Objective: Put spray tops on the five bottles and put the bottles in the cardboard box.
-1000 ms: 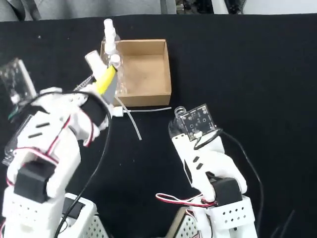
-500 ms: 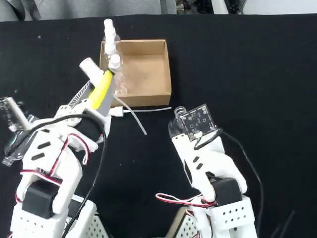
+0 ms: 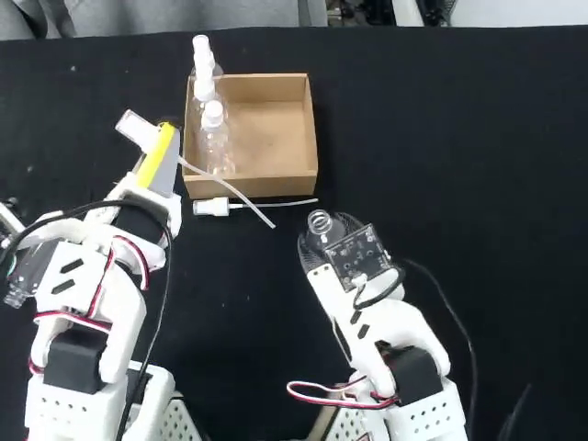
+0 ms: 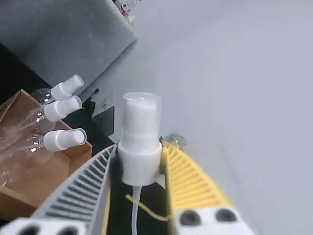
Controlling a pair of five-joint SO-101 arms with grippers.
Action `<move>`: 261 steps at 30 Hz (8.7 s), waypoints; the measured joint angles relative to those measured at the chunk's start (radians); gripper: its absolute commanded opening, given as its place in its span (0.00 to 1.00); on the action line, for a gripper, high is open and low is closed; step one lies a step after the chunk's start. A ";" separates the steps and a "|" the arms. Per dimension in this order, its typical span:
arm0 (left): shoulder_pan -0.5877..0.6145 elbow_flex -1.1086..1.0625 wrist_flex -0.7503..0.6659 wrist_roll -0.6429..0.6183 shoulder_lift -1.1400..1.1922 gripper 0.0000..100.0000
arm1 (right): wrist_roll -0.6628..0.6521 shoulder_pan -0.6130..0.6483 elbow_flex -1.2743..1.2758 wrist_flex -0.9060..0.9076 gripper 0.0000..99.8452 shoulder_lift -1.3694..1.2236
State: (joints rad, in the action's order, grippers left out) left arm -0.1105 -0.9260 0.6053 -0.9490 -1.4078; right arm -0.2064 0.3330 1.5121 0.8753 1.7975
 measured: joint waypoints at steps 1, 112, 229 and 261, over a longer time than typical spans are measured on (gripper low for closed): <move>0.002 0.000 0.000 0.000 0.000 0.03 | 0.000 0.000 0.002 0.000 0.05 0.000; -0.402 -0.488 -0.410 0.282 0.000 0.21 | -0.104 0.089 0.118 -0.104 0.05 0.000; -0.402 -0.738 -0.124 0.526 -0.390 0.08 | 0.063 0.242 0.175 -0.193 0.05 0.002; 0.064 -0.744 -0.124 0.480 -0.387 0.08 | 0.063 0.180 0.176 -0.193 0.05 0.002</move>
State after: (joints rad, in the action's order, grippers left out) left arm -0.0460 -1.6701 0.4810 -0.4687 -1.7944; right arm -0.1435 0.5125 1.6886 0.6820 1.7990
